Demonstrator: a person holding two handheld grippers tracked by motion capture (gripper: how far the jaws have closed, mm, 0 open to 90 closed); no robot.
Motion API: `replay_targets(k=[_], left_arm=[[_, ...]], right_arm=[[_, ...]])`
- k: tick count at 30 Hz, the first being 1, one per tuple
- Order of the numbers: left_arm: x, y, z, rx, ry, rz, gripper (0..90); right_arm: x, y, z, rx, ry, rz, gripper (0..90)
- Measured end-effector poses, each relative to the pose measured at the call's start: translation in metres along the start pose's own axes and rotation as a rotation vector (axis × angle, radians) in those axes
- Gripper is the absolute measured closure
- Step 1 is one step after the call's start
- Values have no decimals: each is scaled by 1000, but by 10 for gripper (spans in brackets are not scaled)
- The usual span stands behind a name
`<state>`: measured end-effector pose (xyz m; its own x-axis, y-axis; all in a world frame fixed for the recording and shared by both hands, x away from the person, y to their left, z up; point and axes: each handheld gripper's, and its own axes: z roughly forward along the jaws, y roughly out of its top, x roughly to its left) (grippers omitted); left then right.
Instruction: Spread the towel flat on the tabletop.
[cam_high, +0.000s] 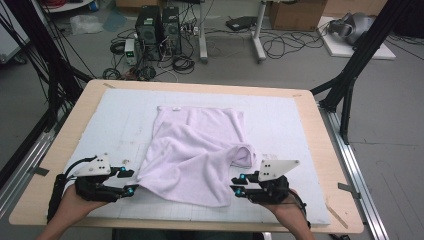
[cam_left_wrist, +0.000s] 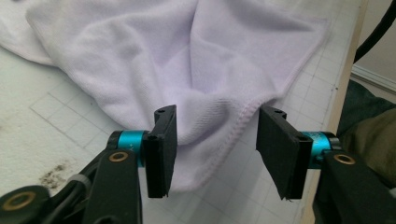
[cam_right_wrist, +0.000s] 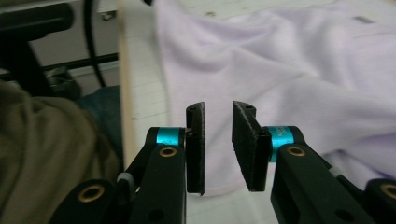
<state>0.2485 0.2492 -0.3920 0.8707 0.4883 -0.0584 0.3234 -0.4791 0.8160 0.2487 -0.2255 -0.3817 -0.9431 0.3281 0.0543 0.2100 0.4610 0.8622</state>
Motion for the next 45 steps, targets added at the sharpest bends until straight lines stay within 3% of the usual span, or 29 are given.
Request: replay_targets(k=[3,7,11,18,20,21,24,25,28,32,35,43,45], left_arm=[[4,2,5,-5,-11,-4,466],[15,5,15,-10,3,-18,503],[26,5,34,30,12,-22,611],[32,-1,78,144,2,-10,608],[28,-2,81,124,32,19,636],[26,-2,81,124,39,17,645],[21,-3,80,125,51,18,731],[20,-3,79,126,49,22,804],[18,-3,77,136,54,7,865],[16,-6,69,124,43,-10,871],[12,-8,58,104,47,-15,871],[-13,-6,35,56,61,0,864],[-18,-5,31,38,50,6,814]], right_arm=[[-12,1,5,12,-38,10,710],[-26,-5,29,34,-35,27,674],[-34,-10,53,91,-23,20,648],[-38,-18,72,174,-13,20,666],[-36,-21,77,208,-3,3,705],[-34,-23,81,241,-6,-21,733],[-34,-23,82,227,15,-14,857],[-33,-24,82,227,28,-9,871],[-35,-24,81,222,41,-2,881],[-33,-25,77,219,54,-3,884],[-28,-25,68,185,57,7,883],[-8,-23,40,115,73,-1,883],[-4,-23,31,104,74,-5,883]])
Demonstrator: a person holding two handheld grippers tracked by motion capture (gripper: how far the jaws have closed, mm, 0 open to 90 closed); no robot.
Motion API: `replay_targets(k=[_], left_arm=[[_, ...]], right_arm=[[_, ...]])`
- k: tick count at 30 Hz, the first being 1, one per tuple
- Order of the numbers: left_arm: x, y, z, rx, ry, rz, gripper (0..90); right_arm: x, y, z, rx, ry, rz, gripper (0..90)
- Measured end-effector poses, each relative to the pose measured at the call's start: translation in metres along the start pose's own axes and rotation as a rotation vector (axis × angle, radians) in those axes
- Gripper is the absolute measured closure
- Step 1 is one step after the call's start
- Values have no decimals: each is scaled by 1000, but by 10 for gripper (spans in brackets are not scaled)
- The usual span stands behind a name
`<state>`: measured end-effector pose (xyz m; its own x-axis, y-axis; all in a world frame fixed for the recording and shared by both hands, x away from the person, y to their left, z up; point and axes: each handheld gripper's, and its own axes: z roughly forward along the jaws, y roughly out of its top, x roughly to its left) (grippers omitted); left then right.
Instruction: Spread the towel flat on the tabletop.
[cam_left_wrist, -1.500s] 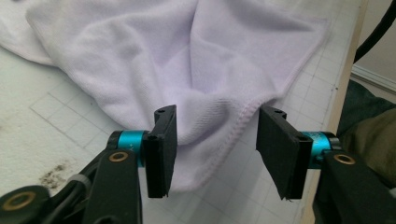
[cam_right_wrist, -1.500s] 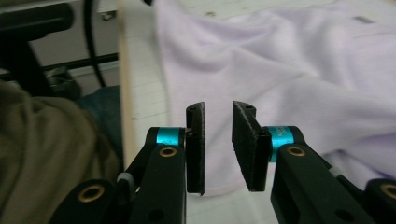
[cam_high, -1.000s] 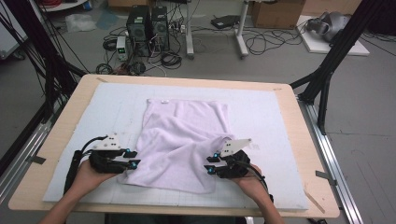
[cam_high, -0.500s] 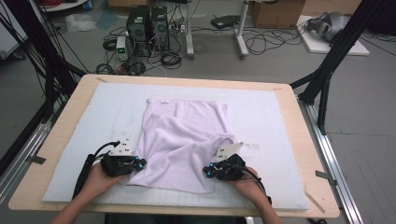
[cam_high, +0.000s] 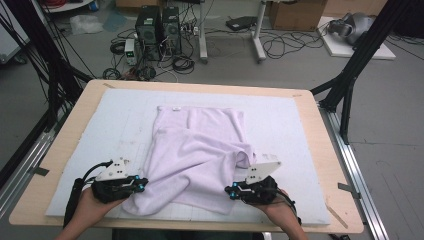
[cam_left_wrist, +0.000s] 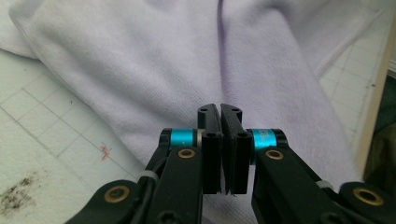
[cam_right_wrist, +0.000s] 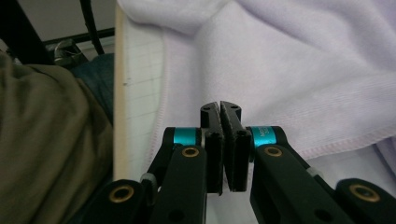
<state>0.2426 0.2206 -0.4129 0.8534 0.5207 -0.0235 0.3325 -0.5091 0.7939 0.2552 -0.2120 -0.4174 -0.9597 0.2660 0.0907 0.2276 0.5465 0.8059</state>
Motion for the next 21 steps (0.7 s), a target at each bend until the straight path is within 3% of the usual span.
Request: replay_targets(k=[2,4,7,11,14,17,18,19,21], left_arm=[[0,3,-2,-7,8,12,693],[4,6,-2,-19,8,12,644],[15,11,5,-23,21,11,623],[28,13,22,-1,25,-8,605],[34,13,37,38,22,-9,595],[36,10,52,87,12,-11,595],[36,8,56,100,2,-7,642],[34,6,56,72,9,0,656],[34,6,55,72,-3,-15,719]], right_arm=[[3,0,-9,-7,-4,-1,859],[1,2,-15,-12,-28,1,754],[-7,8,-18,-44,-51,9,678],[-19,13,-5,-28,-81,-3,583],[-29,11,10,9,-110,-4,572],[-34,8,22,47,-101,1,605],[-35,7,27,69,-95,0,645],[-35,6,30,80,-90,0,660],[-35,3,37,121,-101,-9,694]])
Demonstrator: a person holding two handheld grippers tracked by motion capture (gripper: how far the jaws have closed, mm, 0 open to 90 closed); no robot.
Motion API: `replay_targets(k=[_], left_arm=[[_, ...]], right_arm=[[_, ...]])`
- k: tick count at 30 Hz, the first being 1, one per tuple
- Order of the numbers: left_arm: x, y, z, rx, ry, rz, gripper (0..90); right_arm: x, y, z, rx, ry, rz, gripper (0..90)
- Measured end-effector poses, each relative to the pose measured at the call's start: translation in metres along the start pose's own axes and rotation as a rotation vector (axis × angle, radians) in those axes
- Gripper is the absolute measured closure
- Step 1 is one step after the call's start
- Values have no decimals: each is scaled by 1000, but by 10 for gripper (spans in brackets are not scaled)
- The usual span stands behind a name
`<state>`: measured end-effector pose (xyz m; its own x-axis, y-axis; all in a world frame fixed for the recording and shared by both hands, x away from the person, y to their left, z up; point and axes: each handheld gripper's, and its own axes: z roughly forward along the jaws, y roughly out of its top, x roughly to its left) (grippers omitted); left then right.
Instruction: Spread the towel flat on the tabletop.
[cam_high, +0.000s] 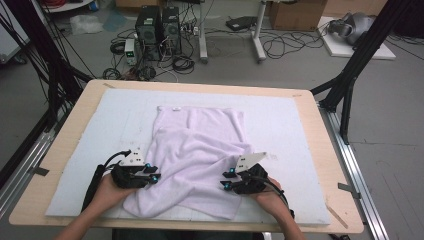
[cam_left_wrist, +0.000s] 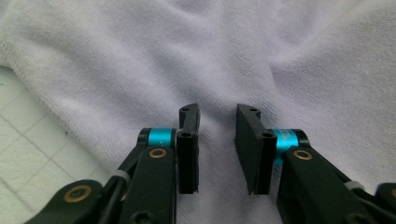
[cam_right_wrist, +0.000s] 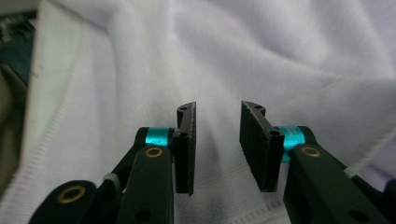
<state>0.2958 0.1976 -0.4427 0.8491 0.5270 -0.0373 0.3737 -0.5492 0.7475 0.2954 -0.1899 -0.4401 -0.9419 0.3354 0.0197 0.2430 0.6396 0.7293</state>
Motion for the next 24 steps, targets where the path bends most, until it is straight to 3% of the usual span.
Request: replay_targets(k=[1,5,15,24], left_arm=[[0,0,0,2,-2,-1,800],[-2,0,-1,6,-3,6,865],[-14,-12,-18,-8,-5,4,875],[-31,-16,-43,-43,-12,33,872]], right_arm=[[2,-2,4,8,0,-16,720],[3,-3,4,-1,37,-1,868],[16,-8,-7,-16,54,-9,875],[41,-13,-31,-38,65,-38,875]])
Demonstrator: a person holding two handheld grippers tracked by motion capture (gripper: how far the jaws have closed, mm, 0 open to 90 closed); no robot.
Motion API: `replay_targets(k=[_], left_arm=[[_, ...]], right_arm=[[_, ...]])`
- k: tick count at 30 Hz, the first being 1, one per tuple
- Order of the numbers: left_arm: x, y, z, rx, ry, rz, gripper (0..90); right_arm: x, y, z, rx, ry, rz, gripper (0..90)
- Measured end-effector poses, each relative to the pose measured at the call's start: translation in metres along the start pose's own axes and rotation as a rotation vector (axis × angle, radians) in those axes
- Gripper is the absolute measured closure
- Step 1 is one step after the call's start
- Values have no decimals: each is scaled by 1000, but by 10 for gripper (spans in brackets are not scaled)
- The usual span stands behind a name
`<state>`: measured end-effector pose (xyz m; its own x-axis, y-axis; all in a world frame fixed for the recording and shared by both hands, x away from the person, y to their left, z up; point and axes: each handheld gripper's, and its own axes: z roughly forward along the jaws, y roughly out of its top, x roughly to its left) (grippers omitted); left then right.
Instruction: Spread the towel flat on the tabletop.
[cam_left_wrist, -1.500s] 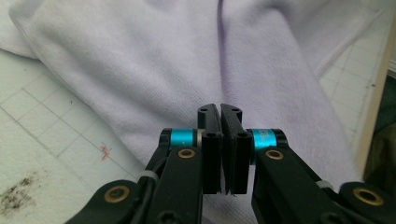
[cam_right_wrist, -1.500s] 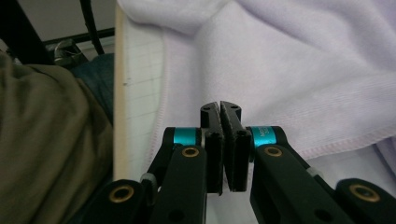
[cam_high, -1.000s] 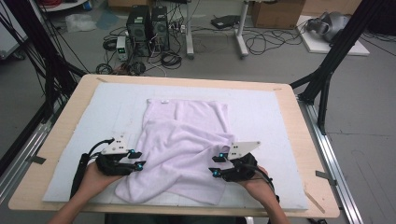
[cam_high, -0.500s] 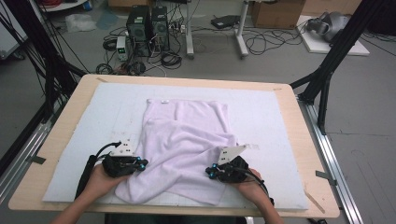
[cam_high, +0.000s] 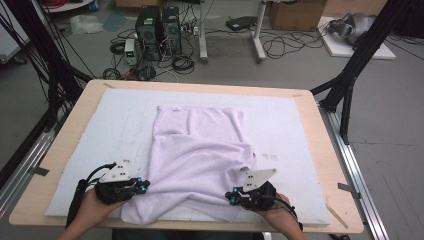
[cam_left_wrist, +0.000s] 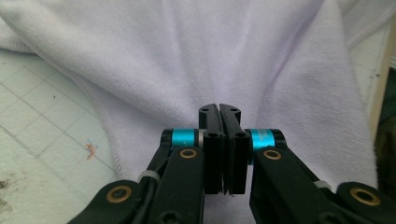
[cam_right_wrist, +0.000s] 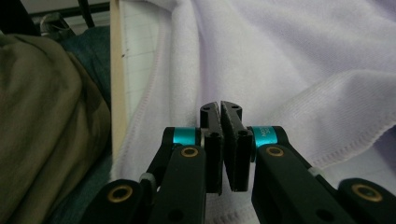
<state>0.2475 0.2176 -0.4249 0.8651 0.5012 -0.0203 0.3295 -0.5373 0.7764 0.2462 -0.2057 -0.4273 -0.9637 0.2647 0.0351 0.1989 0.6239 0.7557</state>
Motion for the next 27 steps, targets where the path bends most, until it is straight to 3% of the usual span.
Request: replay_targets(k=[1,5,8,10,12,15,16,19,22,27], left_arm=[[-1,1,-1,0,-1,1,860],[4,3,3,2,-8,-6,646],[11,3,13,22,-3,-16,572],[16,2,20,42,-2,-19,582],[19,1,27,55,-24,-17,681],[20,4,28,58,-26,-22,814],[19,5,27,60,-19,-18,833],[20,8,27,46,-7,-29,860],[21,14,22,6,16,-37,862],[29,30,16,-59,58,-56,863]], right_arm=[[2,0,-1,0,4,1,872],[0,4,-8,-38,-24,14,741],[-7,9,-4,-42,-9,31,621],[-10,10,6,-20,-6,24,605],[-14,10,17,22,-18,10,598],[-19,8,30,62,-34,13,681],[-19,8,31,51,-41,3,720],[-19,10,30,65,-53,-15,805],[-17,13,26,73,-68,-33,820],[-31,21,4,14,-127,-9,820]])
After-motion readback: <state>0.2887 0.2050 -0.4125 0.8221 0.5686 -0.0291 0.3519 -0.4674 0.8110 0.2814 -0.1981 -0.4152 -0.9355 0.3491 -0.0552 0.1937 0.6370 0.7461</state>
